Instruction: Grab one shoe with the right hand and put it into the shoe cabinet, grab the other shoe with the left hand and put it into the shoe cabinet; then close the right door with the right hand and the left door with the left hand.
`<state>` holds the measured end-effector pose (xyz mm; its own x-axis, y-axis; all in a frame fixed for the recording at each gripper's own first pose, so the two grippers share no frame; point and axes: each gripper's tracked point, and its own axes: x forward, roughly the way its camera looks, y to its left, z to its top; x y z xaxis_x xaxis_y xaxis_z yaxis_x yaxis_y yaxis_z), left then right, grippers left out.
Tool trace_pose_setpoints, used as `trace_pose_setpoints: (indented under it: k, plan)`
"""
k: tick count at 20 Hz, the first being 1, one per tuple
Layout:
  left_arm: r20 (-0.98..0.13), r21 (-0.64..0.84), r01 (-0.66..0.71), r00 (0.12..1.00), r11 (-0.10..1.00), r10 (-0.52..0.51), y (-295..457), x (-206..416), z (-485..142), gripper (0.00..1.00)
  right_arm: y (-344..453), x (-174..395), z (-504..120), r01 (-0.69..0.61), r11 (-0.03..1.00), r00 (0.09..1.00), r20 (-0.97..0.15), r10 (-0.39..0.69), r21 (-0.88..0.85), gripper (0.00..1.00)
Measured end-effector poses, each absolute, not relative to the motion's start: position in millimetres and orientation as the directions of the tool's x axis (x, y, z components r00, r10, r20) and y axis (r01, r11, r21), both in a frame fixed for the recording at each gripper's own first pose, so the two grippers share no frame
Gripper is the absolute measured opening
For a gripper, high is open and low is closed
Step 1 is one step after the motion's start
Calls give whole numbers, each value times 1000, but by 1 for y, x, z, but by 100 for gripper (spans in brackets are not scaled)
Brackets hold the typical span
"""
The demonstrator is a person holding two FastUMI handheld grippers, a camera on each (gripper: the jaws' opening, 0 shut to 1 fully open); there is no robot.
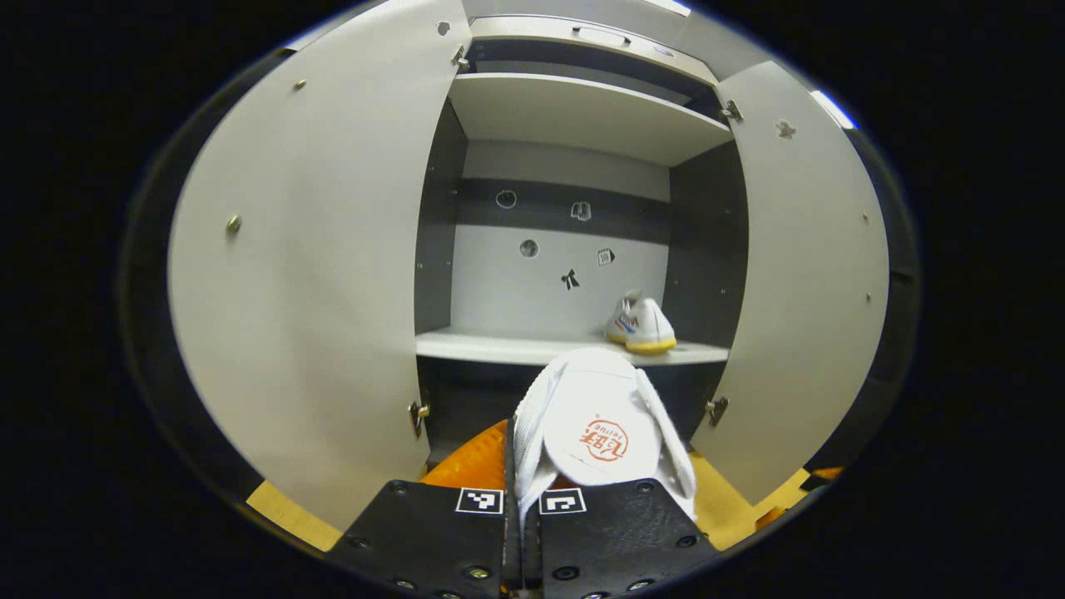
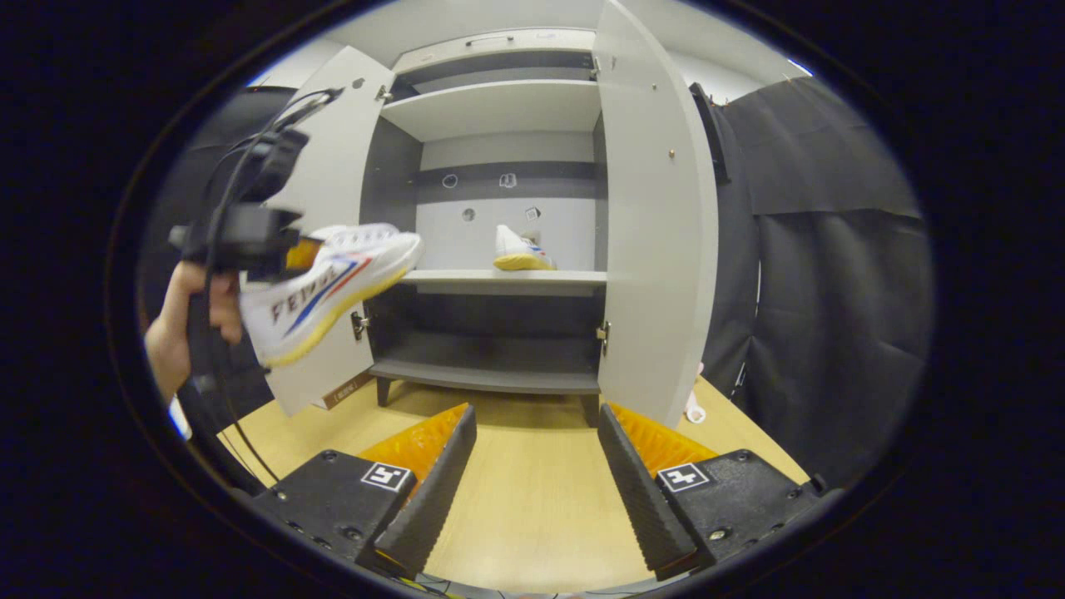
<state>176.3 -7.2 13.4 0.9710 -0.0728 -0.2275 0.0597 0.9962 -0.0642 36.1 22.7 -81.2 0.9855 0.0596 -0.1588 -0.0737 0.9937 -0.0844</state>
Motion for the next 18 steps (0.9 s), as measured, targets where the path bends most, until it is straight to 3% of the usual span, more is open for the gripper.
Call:
trace_pose_setpoints:
  k: [3, 4, 5, 8, 9, 10, 18]
  plan:
    - [-257, -59, 35, 965, 998, -50, -3, 251, 35, 1, 19, 32, -78, -69, 994, 988, -145, 57, -85, 93]
    - [-301, -59, 27, 953, 998, -43, -4, 275, 30, 12, 16, 30, -78, -65, 995, 988, -144, 53, -81, 93]
    - [-340, -58, 15, 940, 998, -34, -5, 297, 23, 2, 13, 28, -78, -57, 995, 989, -144, 46, -77, 92]
    - [-443, -27, -40, 896, 999, 24, -16, 351, -4, 2, 2, 23, -77, -28, 998, 990, -143, 18, -62, 93]
    - [-460, 5, -47, 887, 999, 44, -22, 364, -13, 13, -4, 22, -78, -14, 998, 989, -145, 5, -65, 93]
    - [-484, 30, -57, 873, 998, 65, -25, 372, -25, 2, -10, 22, -78, 4, 998, 989, -148, -14, -69, 93]
    - [-614, -7, -116, 785, 993, 87, -31, 408, -59, 2, -38, 28, -82, 60, 996, 984, -166, -70, -61, 93]
